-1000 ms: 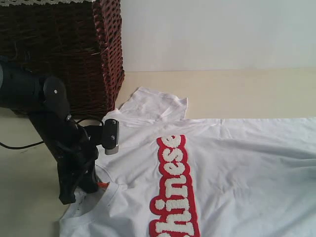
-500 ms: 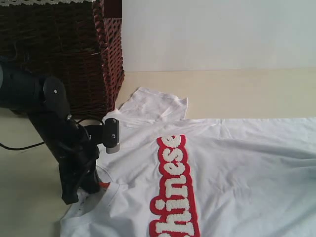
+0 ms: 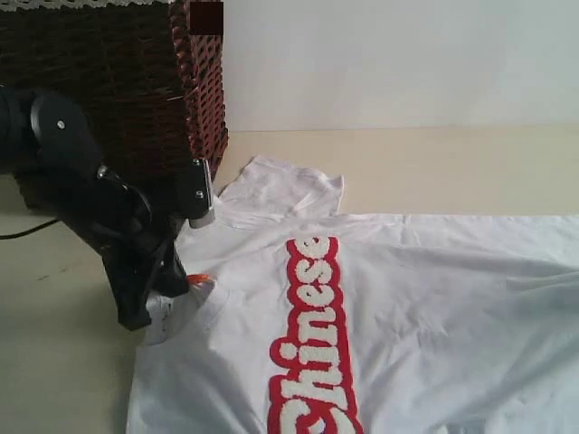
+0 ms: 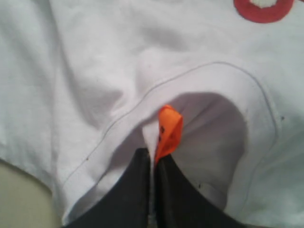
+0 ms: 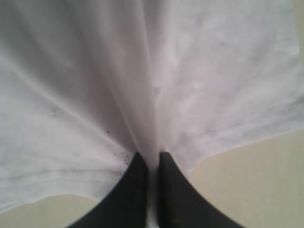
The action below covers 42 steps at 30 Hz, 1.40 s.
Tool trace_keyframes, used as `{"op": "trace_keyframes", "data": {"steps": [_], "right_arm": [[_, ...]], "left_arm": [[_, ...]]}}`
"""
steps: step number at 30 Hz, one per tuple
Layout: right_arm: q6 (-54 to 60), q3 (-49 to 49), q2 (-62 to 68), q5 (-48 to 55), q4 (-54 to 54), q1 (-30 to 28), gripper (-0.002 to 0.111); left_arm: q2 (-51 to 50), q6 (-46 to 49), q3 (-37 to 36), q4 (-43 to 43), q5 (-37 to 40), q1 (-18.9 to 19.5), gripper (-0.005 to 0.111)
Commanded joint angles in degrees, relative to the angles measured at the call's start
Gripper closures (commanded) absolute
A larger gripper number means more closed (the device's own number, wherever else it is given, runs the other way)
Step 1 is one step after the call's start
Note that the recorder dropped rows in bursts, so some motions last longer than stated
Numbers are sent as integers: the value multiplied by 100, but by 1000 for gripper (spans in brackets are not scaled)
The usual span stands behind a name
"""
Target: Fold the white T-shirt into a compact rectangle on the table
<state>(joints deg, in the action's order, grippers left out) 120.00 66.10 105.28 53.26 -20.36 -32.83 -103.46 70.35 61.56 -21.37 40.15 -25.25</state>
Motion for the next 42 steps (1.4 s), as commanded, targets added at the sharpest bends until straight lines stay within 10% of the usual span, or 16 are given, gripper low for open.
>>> {"op": "trace_keyframes", "data": {"steps": [1,20,34,42], "right_arm": [[62,9,-194,70,-65,-11,108],[62,9,-1835,-252,-688,-11,108],[12,9,-3060,-81,-1383,-11,108],[12,9,-3618,1670,-1539,-11,108]], "left_arm": [[421,-434,-9,427,-13,11,107],[3218,-3380,-9,3219,-134,11,107],[5257,-3479,-9,3206,302,11,107],[6047,-3479,-9,3034,369,11,107]]}}
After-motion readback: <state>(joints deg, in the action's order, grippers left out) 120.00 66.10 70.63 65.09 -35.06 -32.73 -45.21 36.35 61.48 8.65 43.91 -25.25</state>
